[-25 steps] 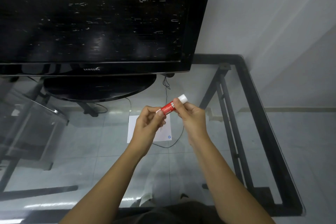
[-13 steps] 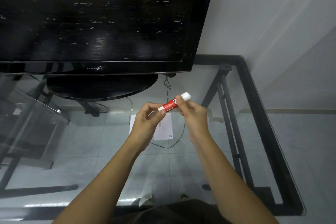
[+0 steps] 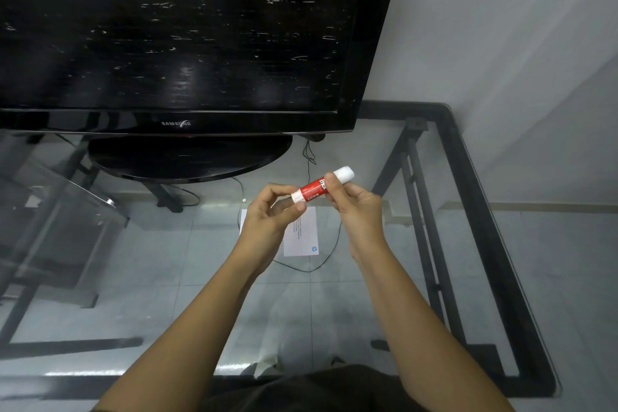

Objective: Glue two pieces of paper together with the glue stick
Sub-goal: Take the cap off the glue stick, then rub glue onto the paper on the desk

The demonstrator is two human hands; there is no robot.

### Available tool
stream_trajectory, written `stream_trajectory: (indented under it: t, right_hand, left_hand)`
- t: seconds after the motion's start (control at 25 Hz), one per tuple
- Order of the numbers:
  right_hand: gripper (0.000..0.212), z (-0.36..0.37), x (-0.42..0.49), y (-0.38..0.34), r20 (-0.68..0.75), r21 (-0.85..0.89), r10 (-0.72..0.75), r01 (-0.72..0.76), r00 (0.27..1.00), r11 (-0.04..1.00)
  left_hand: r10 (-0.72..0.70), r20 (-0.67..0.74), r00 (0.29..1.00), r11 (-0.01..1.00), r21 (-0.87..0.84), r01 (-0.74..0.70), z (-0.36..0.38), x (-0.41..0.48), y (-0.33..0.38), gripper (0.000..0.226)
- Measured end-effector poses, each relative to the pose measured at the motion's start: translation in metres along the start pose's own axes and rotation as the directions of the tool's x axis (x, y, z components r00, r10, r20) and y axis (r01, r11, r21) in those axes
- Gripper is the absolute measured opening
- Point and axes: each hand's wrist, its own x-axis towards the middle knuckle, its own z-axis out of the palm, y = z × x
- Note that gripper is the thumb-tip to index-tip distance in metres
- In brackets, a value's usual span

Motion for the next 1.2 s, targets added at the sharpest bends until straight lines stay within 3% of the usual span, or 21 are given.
stream_trajectory:
  t: [0.12, 0.2, 0.32, 0.44, 0.48, 0.52, 0.56, 0.6, 0.64, 0.68, 0.76, 0.8, 0.96, 1.04, 1.08, 1.16, 1.2]
  right_hand:
    - [0.016, 0.001, 0.0, 0.001, 0.014, 0.017, 0.005, -0.005, 1.0, 1.0]
    - [0.016, 0.001, 0.001, 0.001, 0.019, 0.018, 0.003, -0.003, 1.0, 1.0]
    - [0.015, 0.001, 0.001, 0.001, 0.023, 0.023, 0.003, -0.003, 1.0, 1.0]
    - [0.014, 0.002, 0.001, 0.0, 0.027, 0.016, 0.011, -0.012, 1.0, 1.0]
    - [0.014, 0.002, 0.001, 0.001, 0.027, 0.005, 0.017, -0.018, 0.999, 1.0]
    - [0.015, 0.003, 0.001, 0.002, 0.027, -0.009, 0.025, -0.025, 0.999, 1.0]
    - [0.016, 0.005, 0.001, 0.002, 0.028, -0.025, 0.034, -0.033, 0.999, 0.999]
    - [0.016, 0.006, 0.0, 0.003, 0.034, -0.034, 0.038, -0.037, 0.999, 0.999]
    - [0.015, 0.006, 0.0, 0.003, 0.044, -0.033, 0.035, -0.034, 0.998, 0.999]
    - [0.015, 0.006, 0.0, 0.004, 0.051, -0.025, 0.029, -0.027, 0.998, 0.999]
    - [0.015, 0.006, 0.0, 0.006, 0.059, -0.019, 0.022, -0.021, 0.998, 1.0]
    - [0.016, 0.005, 0.001, 0.007, 0.069, -0.023, 0.02, -0.018, 0.997, 1.0]
    - [0.045, 0.007, 0.009, 0.022, 0.201, -0.12, 0.005, 0.019, 0.98, 0.993]
    - [0.064, 0.005, 0.019, 0.04, 0.264, -0.32, 0.032, 0.057, 0.964, 0.946]
    - [0.069, 0.002, 0.026, 0.053, 0.28, -0.495, 0.032, 0.116, 0.959, 0.861]
    - [0.069, -0.004, 0.036, 0.082, 0.367, -0.801, 0.051, 0.288, 0.929, 0.525]
    - [0.067, -0.007, 0.038, 0.095, 0.415, -0.859, 0.1, 0.354, 0.904, 0.371]
  left_hand:
    - [-0.119, -0.018, 0.993, 0.992, -0.047, 0.118, 0.002, 0.001, 0.004, 0.043]
    - [-0.142, -0.033, 0.989, 0.99, 0.0, 0.142, 0.002, 0.003, 0.005, 0.043]
    - [-0.042, -0.02, 0.999, 0.999, 0.03, 0.042, 0.0, 0.001, 0.005, 0.018]
    - [0.137, -0.047, 0.989, 0.983, 0.127, -0.131, -0.003, 0.0, 0.005, 0.017]
    - [0.296, -0.063, 0.953, 0.919, 0.29, -0.266, -0.003, 0.0, 0.004, 0.018]
    - [0.492, -0.024, 0.87, 0.748, 0.523, -0.409, -0.004, -0.001, 0.002, 0.017]
    - [0.643, 0.08, 0.761, 0.505, 0.703, -0.501, -0.006, 0.0, -0.001, 0.016]
    - [0.709, 0.161, 0.686, 0.344, 0.771, -0.536, -0.008, 0.0, -0.004, 0.018]
    - [0.701, 0.165, 0.694, 0.337, 0.781, -0.526, -0.009, -0.001, -0.006, 0.024]
    - [0.63, 0.099, 0.77, 0.472, 0.738, -0.481, -0.008, -0.002, -0.004, 0.033]
    - [0.347, -0.021, 0.938, 0.828, 0.477, -0.295, -0.007, -0.004, -0.001, 0.045]
    - [0.231, -0.039, 0.972, 0.912, 0.357, -0.203, -0.006, -0.004, -0.001, 0.045]
    - [0.116, -0.135, 0.984, 0.985, 0.142, -0.096, -0.012, 0.002, -0.008, 0.026]
    - [0.084, -0.206, 0.975, 0.994, 0.091, -0.067, -0.02, 0.002, -0.015, 0.021]
    - [0.068, -0.234, 0.97, 0.995, 0.08, -0.051, -0.025, 0.0, -0.018, 0.019]
    - [0.031, -0.28, 0.96, 0.997, 0.079, -0.01, -0.035, -0.002, -0.026, 0.015]
    - [0.01, -0.299, 0.954, 0.997, 0.079, 0.014, -0.04, -0.003, -0.031, 0.014]
